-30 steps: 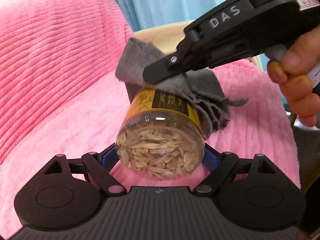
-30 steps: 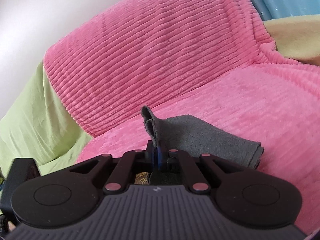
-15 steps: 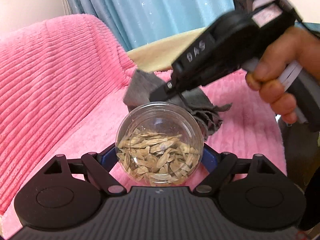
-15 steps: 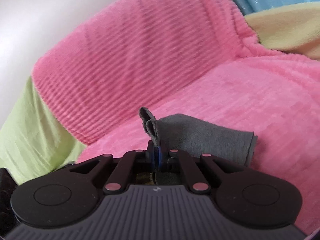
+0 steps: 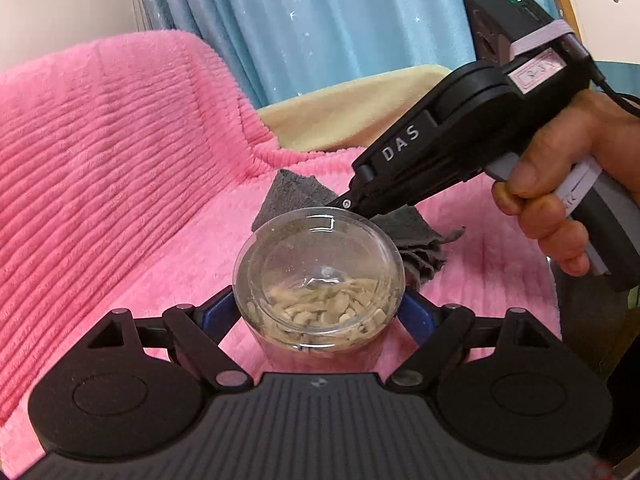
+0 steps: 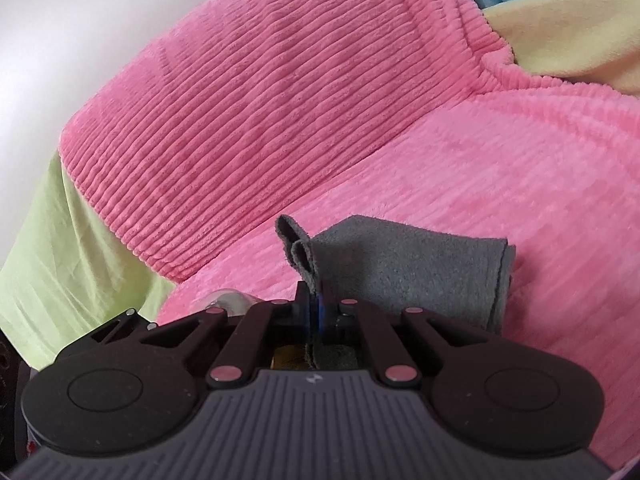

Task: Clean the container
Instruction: 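Turn the jar upright with the left gripper, lid facing the cloth, then wipe the grey cloth across the jar lid with the right gripper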

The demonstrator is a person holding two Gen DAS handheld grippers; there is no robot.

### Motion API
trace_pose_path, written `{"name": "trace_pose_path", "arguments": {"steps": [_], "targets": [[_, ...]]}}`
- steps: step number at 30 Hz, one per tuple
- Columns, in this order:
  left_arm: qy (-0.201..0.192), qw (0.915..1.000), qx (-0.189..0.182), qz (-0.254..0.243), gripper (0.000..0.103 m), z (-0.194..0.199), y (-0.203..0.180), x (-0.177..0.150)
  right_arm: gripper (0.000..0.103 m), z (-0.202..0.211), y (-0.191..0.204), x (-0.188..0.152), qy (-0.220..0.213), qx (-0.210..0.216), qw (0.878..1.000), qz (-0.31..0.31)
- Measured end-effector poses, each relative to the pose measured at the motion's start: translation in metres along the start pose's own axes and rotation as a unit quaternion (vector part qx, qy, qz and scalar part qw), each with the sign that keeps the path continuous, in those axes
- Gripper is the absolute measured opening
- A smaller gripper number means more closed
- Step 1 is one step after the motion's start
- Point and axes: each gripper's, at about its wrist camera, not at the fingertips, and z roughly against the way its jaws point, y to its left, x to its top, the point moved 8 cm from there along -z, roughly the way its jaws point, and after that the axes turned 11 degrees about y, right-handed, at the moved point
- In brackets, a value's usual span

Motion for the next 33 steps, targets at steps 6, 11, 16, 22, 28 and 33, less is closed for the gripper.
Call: {"name": "trace_pose_path", "arguments": {"steps": [6, 11, 16, 22, 28, 33], "targets": [[-0.005, 0.9998, 0.008, 0.016, 0.085, -0.011, 0.003, 0.002, 0.003, 0.003, -0.005, 0.0, -0.01, -0.008, 1.0, -0.01], [-0.013, 0.9992, 0.016, 0.034, 0.088, -0.018, 0.012, 0.004, 0.003, 0.015, -0.003, 0.008, -0.046, -0.011, 0.999, -0.007], [-0.02, 0.9981, 0.005, 0.058, 0.087, -0.028, 0.023, 0.005, 0.003, 0.024, 0.004, 0.015, -0.085, 0.0, 0.996, -0.006], [-0.027, 0.9977, -0.001, 0.062, 0.085, -0.031, 0.025, 0.004, 0.003, 0.015, 0.036, 0.012, -0.063, 0.035, 0.994, 0.077], [-0.029, 0.9978, -0.005, 0.06, 0.085, -0.032, 0.026, 0.002, 0.003, -0.01, 0.035, 0.006, -0.012, 0.01, 0.996, 0.089], [-0.03, 0.9977, -0.006, 0.061, 0.085, -0.034, 0.024, 0.002, 0.003, -0.007, 0.031, -0.004, 0.012, 0.025, 0.997, 0.068]]}}
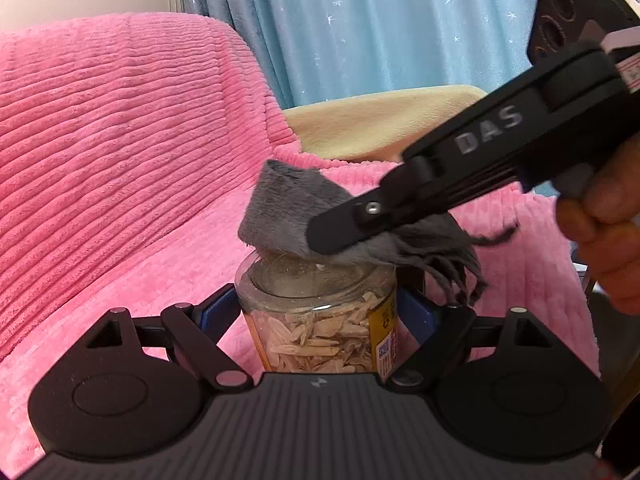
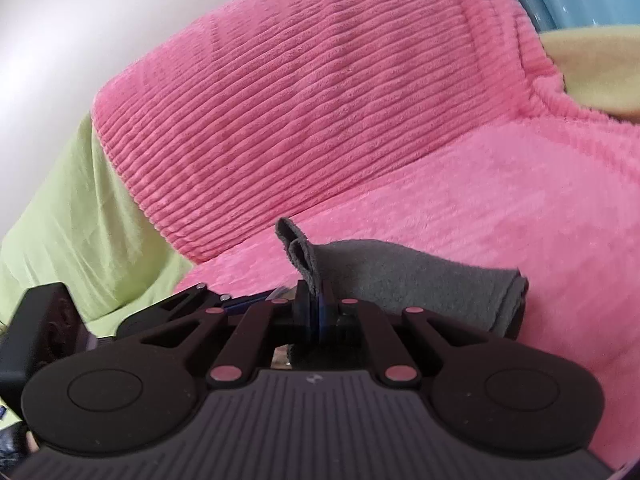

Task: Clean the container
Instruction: 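Wipe the grey cloth across the jar lid with the right gripper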

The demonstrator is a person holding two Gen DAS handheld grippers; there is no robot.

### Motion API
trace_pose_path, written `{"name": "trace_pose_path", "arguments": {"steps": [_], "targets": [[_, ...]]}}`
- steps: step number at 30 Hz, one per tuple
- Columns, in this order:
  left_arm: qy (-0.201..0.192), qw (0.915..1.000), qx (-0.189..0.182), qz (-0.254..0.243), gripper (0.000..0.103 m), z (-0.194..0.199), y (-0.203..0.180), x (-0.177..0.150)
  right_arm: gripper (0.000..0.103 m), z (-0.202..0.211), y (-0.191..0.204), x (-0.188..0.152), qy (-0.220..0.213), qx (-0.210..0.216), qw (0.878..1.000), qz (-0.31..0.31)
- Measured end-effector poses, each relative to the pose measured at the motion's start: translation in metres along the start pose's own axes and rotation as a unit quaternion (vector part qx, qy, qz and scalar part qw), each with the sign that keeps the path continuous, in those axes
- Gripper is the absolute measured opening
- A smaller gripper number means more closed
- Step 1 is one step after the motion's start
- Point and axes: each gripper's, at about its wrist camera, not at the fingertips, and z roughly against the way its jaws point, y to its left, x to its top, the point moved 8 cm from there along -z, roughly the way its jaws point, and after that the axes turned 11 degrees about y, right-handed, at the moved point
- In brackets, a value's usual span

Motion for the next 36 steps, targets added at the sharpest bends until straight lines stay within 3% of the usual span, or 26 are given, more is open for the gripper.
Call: {"name": "trace_pose_path", "arguments": {"steps": [5, 9, 11, 15, 20, 24, 27, 32, 36], "targets": [[-0.001, 1.0, -0.004, 0.003, 0.085, -0.001, 0.002, -0.001, 0.003, -0.005, 0.012, -0.006, 0.022, 0.046, 0.999, -0.001], [0.0, 1.0, -0.005, 0.005, 0.085, -0.001, 0.002, -0.001, 0.003, -0.023, 0.011, 0.002, 0.026, 0.059, 0.998, -0.014], [-0.001, 1.0, -0.006, 0.008, 0.085, -0.001, 0.002, -0.001, 0.001, -0.031, 0.008, 0.007, 0.021, 0.035, 0.999, -0.009], [-0.002, 0.9999, -0.008, 0.008, 0.085, -0.002, 0.002, -0.001, 0.001, -0.027, 0.001, 0.015, -0.004, -0.069, 0.997, 0.029], [0.003, 0.9999, -0.012, 0.005, 0.085, -0.007, -0.003, 0.003, 0.001, -0.007, -0.007, 0.003, 0.006, -0.045, 0.999, 0.012], [0.008, 0.9999, -0.01, 0.005, 0.085, -0.009, -0.003, 0.001, 0.002, 0.0, -0.003, -0.006, 0.032, 0.018, 0.999, -0.008], [0.009, 0.9998, -0.012, 0.012, 0.085, -0.01, -0.001, 0.002, 0.002, -0.008, 0.002, -0.005, 0.039, 0.034, 0.999, -0.013], [0.009, 0.9998, -0.012, 0.013, 0.085, -0.006, 0.0, 0.004, 0.001, -0.021, 0.007, 0.006, 0.022, 0.004, 1.0, 0.008], [0.008, 0.9998, -0.012, 0.011, 0.085, -0.003, 0.001, 0.006, 0.001, -0.021, 0.002, 0.014, -0.004, -0.056, 0.998, 0.029]]}}
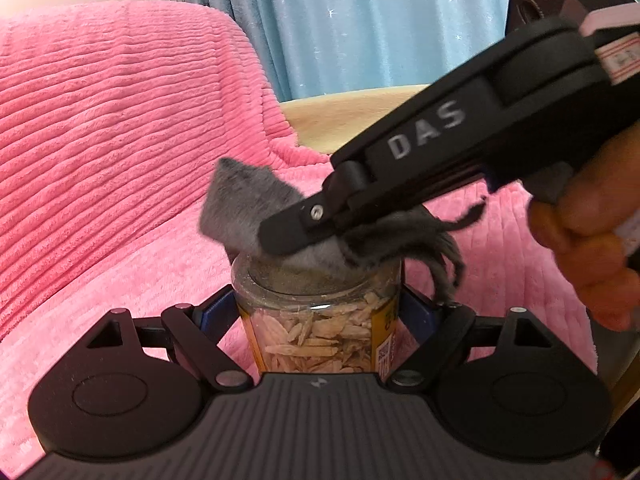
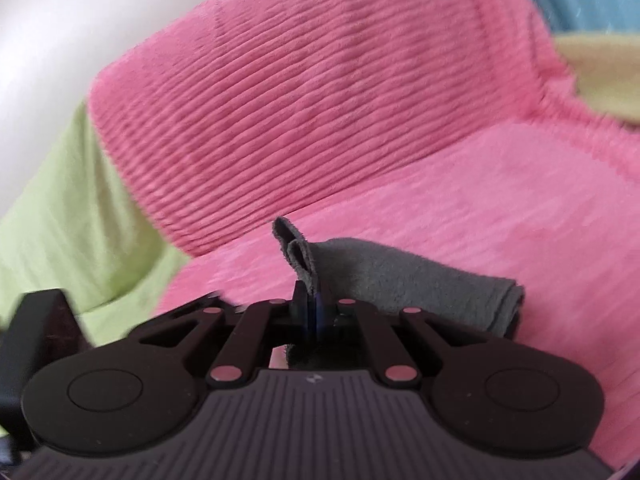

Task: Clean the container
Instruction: 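Wipe the grey cloth across the jar lid with the right gripper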

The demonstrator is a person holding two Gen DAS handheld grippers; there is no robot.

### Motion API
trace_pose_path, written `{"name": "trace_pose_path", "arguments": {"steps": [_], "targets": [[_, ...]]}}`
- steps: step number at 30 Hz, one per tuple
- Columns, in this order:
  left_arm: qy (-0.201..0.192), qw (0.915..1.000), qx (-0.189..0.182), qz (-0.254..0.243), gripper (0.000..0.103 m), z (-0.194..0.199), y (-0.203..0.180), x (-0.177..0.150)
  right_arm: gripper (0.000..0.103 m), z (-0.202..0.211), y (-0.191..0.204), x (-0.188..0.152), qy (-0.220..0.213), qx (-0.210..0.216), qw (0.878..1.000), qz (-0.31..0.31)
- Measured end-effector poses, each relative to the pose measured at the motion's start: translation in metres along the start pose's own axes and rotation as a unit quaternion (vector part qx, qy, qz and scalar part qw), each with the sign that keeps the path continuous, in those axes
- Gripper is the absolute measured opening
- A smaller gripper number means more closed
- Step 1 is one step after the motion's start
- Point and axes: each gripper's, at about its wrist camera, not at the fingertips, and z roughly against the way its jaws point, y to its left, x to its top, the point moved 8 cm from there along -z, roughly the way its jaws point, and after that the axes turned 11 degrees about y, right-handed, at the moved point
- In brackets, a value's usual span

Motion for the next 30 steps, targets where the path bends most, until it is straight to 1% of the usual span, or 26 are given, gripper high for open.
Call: {"name": "trace_pose_path", "arguments": {"steps": [3, 6, 8, 11, 14, 16, 18, 20, 23, 24, 27, 30], "targets": [[0.0, 1.0, 0.0, -0.003, 0.085, 0.003, 0.0, 0.001, 0.001, 0.006, -0.005, -0.002, -0.002, -0.009, 1.0, 0.003], [0.001, 1.0, 0.001, -0.007, 0.085, 0.005, 0.0, 0.001, 0.001, 0.015, -0.008, -0.007, 0.002, -0.007, 1.0, 0.003], [0.0, 0.9999, 0.002, -0.01, 0.085, 0.006, -0.001, 0.002, 0.001, 0.022, -0.009, -0.012, 0.012, 0.008, 1.0, -0.005], [-0.001, 0.9999, 0.002, -0.013, 0.085, 0.008, -0.001, 0.002, 0.002, 0.027, -0.003, -0.019, 0.024, 0.043, 0.999, -0.019], [0.0, 0.9999, 0.005, -0.014, 0.085, 0.011, -0.002, 0.001, 0.002, 0.021, 0.0, -0.021, 0.025, 0.068, 0.997, -0.033], [0.0, 0.9999, 0.005, -0.013, 0.085, 0.013, -0.002, 0.001, 0.002, 0.014, 0.001, -0.016, 0.024, 0.076, 0.996, -0.039], [-0.001, 0.9999, 0.005, -0.011, 0.085, 0.015, -0.002, 0.0, 0.001, 0.007, 0.004, -0.01, 0.02, 0.071, 0.997, -0.035], [-0.001, 1.0, 0.003, -0.007, 0.085, 0.018, -0.001, 0.0, 0.001, 0.0, 0.007, -0.005, 0.01, 0.053, 0.998, -0.023], [-0.002, 1.0, -0.005, 0.008, 0.084, 0.021, 0.003, -0.001, 0.001, -0.002, 0.002, 0.002, -0.006, 0.002, 1.0, 0.006], [-0.002, 0.9999, -0.006, 0.009, 0.084, 0.021, 0.003, -0.001, 0.001, -0.001, -0.001, 0.002, -0.008, -0.008, 1.0, 0.012], [-0.002, 0.9999, -0.008, 0.01, 0.084, 0.023, 0.003, -0.002, 0.001, 0.007, -0.007, -0.001, -0.006, -0.004, 1.0, 0.001], [-0.002, 0.9999, -0.01, 0.013, 0.084, 0.026, 0.005, -0.002, 0.001, 0.014, -0.008, -0.007, 0.011, 0.03, 0.999, -0.024]]}}
